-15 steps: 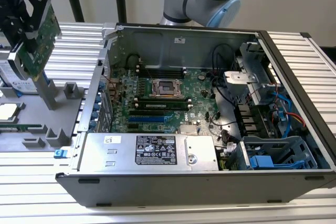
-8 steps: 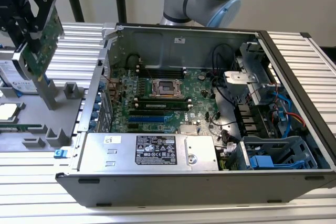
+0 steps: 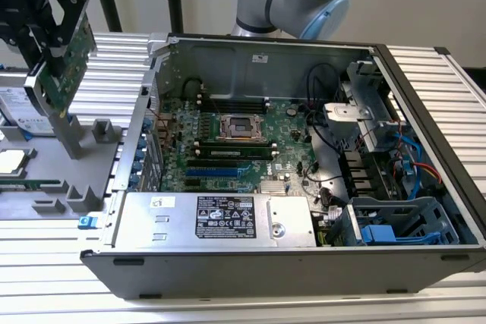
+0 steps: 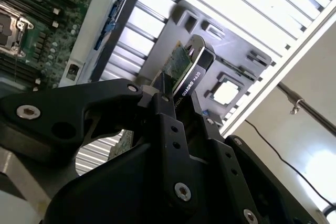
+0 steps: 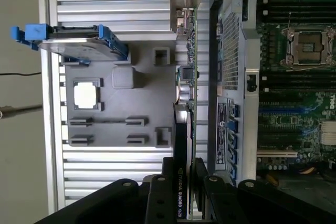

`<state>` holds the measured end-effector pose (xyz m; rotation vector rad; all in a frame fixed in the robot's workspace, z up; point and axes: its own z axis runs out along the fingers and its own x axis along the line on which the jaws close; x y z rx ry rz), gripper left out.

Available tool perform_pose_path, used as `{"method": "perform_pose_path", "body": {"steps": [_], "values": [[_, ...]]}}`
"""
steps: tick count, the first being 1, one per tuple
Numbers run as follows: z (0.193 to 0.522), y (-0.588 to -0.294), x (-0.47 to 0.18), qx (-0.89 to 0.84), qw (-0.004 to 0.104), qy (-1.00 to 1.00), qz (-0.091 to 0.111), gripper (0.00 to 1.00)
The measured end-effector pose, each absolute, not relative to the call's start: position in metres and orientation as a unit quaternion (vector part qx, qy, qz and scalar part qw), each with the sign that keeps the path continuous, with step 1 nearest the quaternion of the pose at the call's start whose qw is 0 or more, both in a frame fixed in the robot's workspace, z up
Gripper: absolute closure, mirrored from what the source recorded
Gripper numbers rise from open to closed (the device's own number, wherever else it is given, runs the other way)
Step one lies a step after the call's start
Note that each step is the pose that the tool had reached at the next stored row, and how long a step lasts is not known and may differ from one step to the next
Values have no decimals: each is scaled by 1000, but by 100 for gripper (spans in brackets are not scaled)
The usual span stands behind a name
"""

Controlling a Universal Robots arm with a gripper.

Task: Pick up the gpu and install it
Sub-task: 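Pick up the gpu and move the gpu toward the slot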

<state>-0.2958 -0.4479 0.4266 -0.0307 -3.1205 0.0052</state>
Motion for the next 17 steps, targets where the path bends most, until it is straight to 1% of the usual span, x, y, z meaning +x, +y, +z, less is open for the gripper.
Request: {"method": "perform_pose_path", "body": {"steps": [17], "values": [[427,-448,-274,-10,20,-1000,2,100]]}}
